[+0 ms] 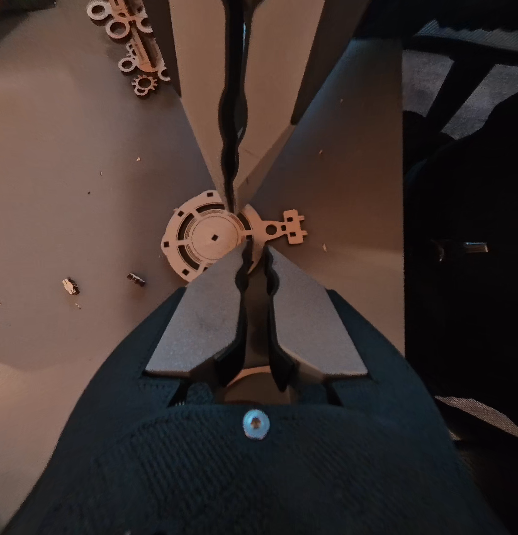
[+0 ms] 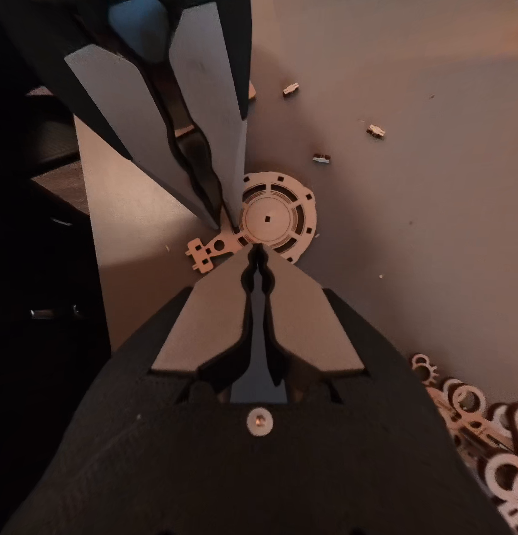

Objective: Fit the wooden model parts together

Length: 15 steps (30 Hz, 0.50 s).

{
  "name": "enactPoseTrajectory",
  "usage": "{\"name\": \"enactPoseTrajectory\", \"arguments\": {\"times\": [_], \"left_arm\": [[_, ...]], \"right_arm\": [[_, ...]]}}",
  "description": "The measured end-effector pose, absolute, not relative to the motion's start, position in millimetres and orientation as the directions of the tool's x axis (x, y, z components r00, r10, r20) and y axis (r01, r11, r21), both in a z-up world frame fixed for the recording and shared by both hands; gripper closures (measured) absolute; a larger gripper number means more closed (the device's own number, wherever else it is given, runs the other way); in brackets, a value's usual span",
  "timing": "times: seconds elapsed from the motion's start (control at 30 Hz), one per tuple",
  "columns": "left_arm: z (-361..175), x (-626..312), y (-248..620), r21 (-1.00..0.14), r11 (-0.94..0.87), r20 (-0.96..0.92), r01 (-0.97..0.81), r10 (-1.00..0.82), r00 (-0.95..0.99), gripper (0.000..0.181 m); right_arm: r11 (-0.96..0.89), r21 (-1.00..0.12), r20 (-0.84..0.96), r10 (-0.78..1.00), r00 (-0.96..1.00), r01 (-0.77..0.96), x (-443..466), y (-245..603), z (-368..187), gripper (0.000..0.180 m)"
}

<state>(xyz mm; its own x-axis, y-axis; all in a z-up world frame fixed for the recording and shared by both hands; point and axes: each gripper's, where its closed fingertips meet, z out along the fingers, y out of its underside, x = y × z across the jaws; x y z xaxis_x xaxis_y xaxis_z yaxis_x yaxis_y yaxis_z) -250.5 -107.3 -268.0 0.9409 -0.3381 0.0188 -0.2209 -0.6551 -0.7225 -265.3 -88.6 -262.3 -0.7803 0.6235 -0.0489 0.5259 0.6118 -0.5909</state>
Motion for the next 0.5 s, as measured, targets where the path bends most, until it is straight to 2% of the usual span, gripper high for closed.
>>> {"name": "enactPoseTrajectory", "arguments": {"times": [0.13, 0.47, 0.5], "left_arm": [[-268.5, -250.7, -107.5, -0.721, -0.658, 0.024, -0.218, -0.338, 0.941, 0.175], [-267.9, -248.1, -109.5, -0.720, -0.660, 0.049, -0.215, -0.358, 0.933, 0.176], [-267.6, -246.9, -110.6, -0.720, -0.659, 0.056, -0.218, -0.367, 0.928, 0.176]], "right_arm": [[0.539, -0.688, -0.050, 0.632, -0.773, 0.485, -272.8, -92.9, -237.4, 0.180], [0.457, -0.715, -0.114, 0.670, -0.733, 0.529, -265.1, -79.2, -247.4, 0.180], [0.454, -0.716, -0.112, 0.676, -0.728, 0.531, -264.0, -77.6, -248.0, 0.168]]}}
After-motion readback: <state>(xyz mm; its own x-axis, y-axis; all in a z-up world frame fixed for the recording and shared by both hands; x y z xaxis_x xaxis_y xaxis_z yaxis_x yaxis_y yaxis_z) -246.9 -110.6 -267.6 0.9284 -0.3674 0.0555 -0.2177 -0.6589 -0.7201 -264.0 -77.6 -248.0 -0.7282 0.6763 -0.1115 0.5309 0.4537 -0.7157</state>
